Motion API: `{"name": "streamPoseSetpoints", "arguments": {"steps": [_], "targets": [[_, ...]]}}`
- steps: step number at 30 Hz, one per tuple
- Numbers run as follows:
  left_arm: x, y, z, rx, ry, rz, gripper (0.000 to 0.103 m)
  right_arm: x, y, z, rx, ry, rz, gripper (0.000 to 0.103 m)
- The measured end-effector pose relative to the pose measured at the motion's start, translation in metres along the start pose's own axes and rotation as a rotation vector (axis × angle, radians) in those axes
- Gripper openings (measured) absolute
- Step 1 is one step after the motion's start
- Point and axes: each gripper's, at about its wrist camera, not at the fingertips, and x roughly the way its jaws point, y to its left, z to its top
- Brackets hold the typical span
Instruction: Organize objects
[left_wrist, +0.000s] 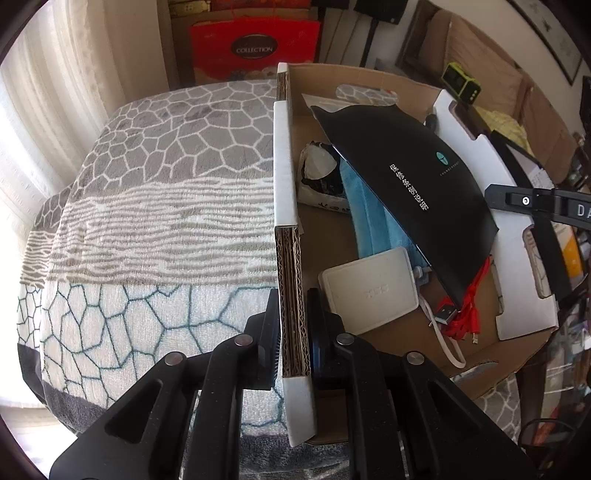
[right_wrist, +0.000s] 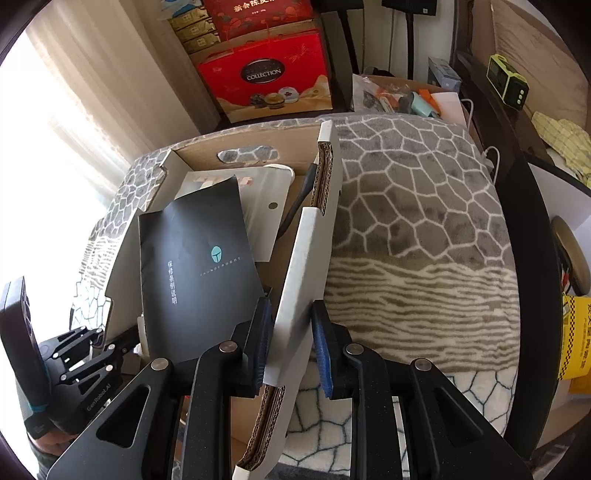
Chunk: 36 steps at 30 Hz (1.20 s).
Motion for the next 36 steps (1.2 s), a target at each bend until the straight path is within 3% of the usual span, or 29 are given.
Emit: {"name": "streamPoseSetpoints", "arguments": {"steps": [7, 10, 12, 14, 19, 24, 28, 36], "targets": [[-0.002, 0.000, 0.003, -0.002, -0.009, -0.016, 0.013, 0.001, -0.008, -0.007, 0.024, -0.019, 0.016, 0.023], [-0.009, 0.001, 0.001, 0.010, -0.021, 0.027, 0.030, -0.010, -0.005, -0.013, -0.010, -0.073, -0.046, 0.031], [-0.018, 0.001, -0.001, 0.023, -0.052, 0.049, 0.039, -0.018, -0.001, -0.019, -0.027, -0.107, -0.065, 0.045], [-0.029, 0.001, -0.002, 0.025, -0.088, 0.063, 0.052, -0.025, 0.004, -0.024, -0.042, -0.134, -0.088, 0.045], [-0.049, -0.003, -0.003, 0.043, -0.150, 0.098, 0.057, -0.038, 0.020, -0.038, -0.080, -0.204, -0.141, 0.049], [-0.069, -0.006, -0.007, 0.032, -0.198, 0.085, 0.063, -0.047, 0.033, -0.051, -0.116, -0.244, -0.166, 0.050], [-0.085, -0.006, -0.010, 0.008, -0.250, 0.075, 0.084, -0.054, 0.040, -0.062, -0.113, -0.284, -0.167, 0.050], [-0.106, -0.008, -0.016, -0.008, -0.321, 0.087, 0.098, -0.065, 0.046, -0.084, -0.072, -0.377, -0.169, 0.074]]}}
